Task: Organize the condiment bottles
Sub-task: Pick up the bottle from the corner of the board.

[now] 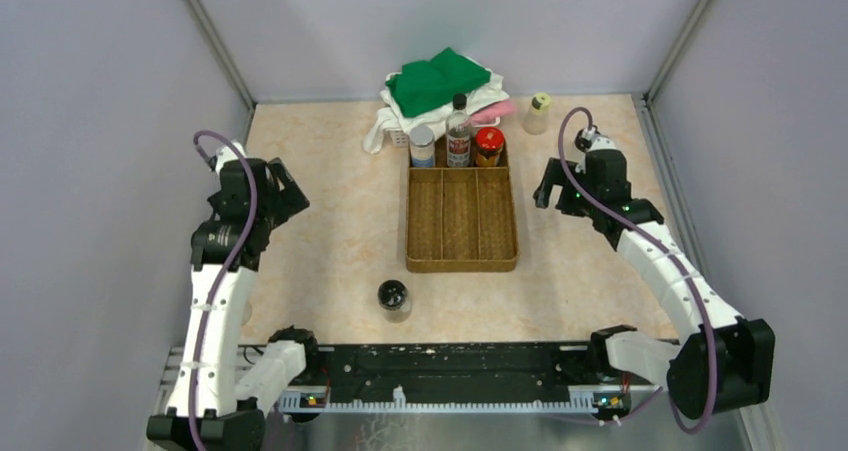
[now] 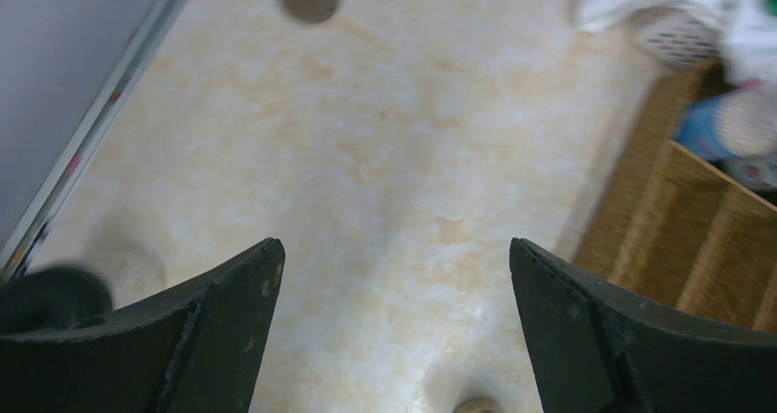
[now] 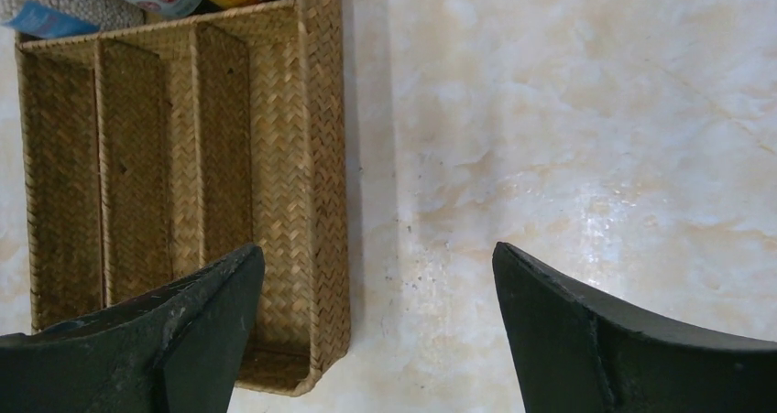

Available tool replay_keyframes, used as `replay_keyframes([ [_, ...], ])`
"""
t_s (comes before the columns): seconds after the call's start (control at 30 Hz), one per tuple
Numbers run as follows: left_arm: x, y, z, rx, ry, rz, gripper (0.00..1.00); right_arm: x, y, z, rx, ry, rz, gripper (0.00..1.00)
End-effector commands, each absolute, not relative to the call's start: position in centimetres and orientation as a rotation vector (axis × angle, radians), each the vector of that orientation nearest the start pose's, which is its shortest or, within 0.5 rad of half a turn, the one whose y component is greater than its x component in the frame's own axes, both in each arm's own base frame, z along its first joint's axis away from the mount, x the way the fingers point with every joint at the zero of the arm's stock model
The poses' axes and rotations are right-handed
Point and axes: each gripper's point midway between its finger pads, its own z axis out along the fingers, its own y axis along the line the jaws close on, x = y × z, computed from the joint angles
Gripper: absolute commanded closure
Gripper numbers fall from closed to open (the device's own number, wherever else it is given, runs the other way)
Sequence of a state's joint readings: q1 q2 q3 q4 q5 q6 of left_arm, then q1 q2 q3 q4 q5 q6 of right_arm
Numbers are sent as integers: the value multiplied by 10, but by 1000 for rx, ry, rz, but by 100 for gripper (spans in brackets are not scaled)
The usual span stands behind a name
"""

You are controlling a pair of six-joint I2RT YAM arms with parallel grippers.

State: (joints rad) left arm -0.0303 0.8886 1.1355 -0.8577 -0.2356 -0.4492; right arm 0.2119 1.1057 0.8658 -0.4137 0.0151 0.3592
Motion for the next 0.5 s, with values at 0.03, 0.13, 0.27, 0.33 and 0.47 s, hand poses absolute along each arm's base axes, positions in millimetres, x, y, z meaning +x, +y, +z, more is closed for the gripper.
replay_keyframes([
  [0.03, 224, 82, 242, -1103, 2080, 503, 1, 334, 112, 186, 52, 2213, 390, 7],
  [0.13, 212, 90, 235, -1271, 2090, 656, 1, 335, 128, 183, -2, 2236, 396, 7],
  [0.27, 200, 69, 211, -1398, 2130, 502, 1, 332, 149, 180, -72, 2263, 405, 7],
  [0.33, 195, 67, 201, -1429, 2118, 493, 1, 330, 153, 177, -90, 2276, 403, 7],
  [0.47, 224, 84, 203, -1347, 2114, 626, 1, 325, 160, 174, -106, 2290, 411, 7],
])
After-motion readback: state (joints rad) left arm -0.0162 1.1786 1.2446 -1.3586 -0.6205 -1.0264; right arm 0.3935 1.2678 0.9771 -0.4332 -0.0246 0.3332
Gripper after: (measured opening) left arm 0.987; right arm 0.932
